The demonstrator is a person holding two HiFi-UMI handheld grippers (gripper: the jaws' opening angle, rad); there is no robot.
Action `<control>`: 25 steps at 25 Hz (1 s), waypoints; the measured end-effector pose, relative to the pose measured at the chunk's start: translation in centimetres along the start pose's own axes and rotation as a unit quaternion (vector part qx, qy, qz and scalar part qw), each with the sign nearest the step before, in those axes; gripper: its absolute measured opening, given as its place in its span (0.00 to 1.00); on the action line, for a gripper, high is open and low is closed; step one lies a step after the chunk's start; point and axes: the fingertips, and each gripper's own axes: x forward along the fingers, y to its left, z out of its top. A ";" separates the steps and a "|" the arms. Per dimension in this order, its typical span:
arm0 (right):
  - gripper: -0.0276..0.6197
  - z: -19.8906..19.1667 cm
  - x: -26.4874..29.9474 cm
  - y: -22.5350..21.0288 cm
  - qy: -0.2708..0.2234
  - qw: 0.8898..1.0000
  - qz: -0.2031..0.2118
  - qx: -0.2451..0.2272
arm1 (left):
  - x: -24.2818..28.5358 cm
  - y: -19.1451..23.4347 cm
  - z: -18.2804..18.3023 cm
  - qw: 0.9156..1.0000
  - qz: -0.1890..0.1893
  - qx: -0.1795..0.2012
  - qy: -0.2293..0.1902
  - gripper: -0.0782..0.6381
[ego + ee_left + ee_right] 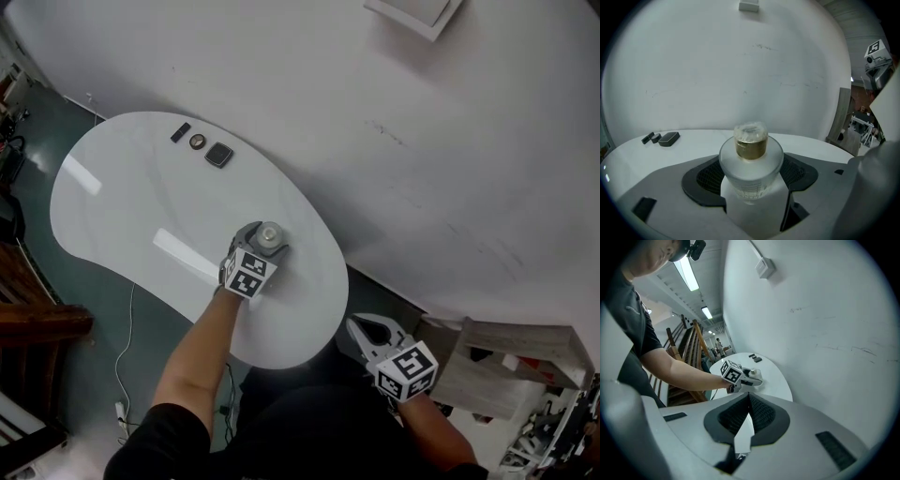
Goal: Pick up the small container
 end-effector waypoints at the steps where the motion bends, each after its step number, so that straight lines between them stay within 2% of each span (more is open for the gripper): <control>1: 0.04 -0.1 0.0 -0.1 0.002 1.000 -0.001 0.001 | 0.3 0.1 0.1 1.000 0.001 -0.001 -0.002 0.60; 11: 0.04 -0.8 -0.1 -1.0 0.015 1.000 -0.008 0.008 | 2.2 0.2 1.1 1.000 -0.005 -0.010 -0.015 0.61; 18: 0.04 -1.3 0.0 -1.7 0.018 1.000 -0.009 0.010 | 2.5 0.4 1.5 1.000 0.007 -0.010 -0.027 0.61; 25: 0.04 -1.0 0.0 -2.2 0.016 1.000 -0.011 0.009 | 2.2 0.1 1.7 1.000 0.003 -0.008 -0.007 0.60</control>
